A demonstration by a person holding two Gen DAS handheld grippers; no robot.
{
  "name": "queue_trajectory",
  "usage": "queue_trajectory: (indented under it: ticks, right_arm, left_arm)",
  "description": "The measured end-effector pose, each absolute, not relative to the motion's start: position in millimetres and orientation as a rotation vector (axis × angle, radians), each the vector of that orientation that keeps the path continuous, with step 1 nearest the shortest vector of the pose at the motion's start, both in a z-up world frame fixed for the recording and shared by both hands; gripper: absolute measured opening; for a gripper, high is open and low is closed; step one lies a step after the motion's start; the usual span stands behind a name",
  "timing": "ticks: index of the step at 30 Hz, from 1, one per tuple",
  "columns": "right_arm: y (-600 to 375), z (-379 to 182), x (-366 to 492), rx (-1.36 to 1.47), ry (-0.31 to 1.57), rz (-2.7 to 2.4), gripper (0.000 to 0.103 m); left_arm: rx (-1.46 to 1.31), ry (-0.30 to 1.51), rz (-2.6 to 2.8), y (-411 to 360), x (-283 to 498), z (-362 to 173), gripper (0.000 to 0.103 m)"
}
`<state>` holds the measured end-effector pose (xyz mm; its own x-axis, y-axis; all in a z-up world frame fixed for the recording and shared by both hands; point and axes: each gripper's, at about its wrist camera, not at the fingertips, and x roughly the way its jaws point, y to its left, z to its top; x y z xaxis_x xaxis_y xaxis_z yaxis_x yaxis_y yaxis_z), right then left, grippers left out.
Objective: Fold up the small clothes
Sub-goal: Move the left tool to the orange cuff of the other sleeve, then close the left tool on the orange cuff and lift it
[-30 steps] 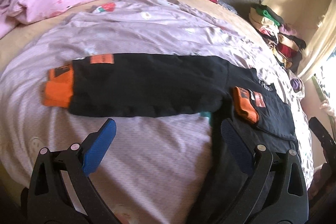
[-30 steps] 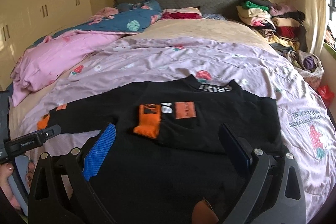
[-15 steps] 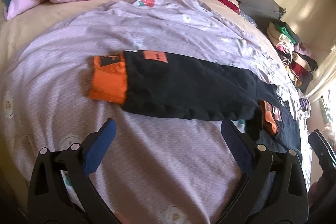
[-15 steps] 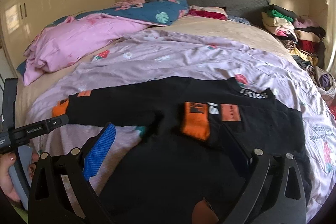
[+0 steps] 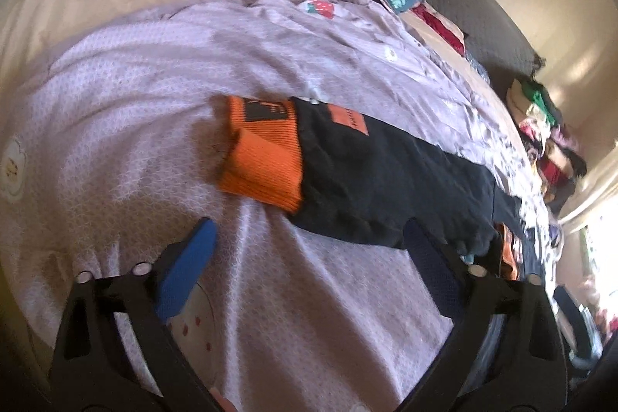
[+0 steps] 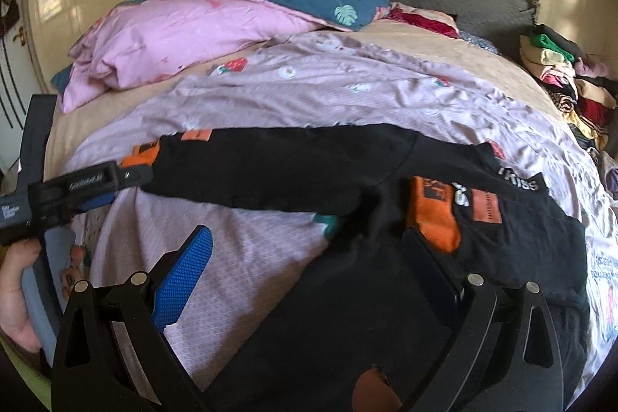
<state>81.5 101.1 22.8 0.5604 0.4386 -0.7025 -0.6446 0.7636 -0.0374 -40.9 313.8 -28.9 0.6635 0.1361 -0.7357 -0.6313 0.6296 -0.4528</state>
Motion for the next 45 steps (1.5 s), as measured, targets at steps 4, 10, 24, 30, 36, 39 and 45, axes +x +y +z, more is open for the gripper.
queue_trajectory:
  ticks: [4, 10, 24, 30, 36, 39, 45]
  right_arm:
    - [107, 15, 80, -0.314, 0.749, 0.664, 0.098]
    - [109, 5, 79, -0.309, 0.773, 0.672, 0.098]
    - [84, 9, 90, -0.244, 0.775, 0.642, 0.098]
    - [63, 17, 94, -0.195, 0.764, 0.617, 0.098]
    - [28, 27, 101, -0.127, 0.750, 0.576, 0.098]
    - [6, 29, 105, -0.093, 0.751, 0.547, 0.098]
    - [-42, 32, 115, -0.010, 0.747, 0.488, 0.098]
  left_arm:
    - [-0.822, 0.697, 0.498, 325, -42, -37, 0.069]
    - [-0.848, 0.670, 0.539, 337, -36, -38, 0.045]
    - [-0.765, 0.597, 0.511, 329, -23, -5, 0.003]
    - [-0.701, 0.563, 0.437, 302, -10, 29, 0.003]
    - [-0.628, 0.541, 0.380, 267, 5, 59, 0.003]
    - [-0.615, 0.538, 0.349, 253, 11, 68, 0.003]
    - [-0.580, 0.532, 0.322, 227, 25, 84, 0.003]
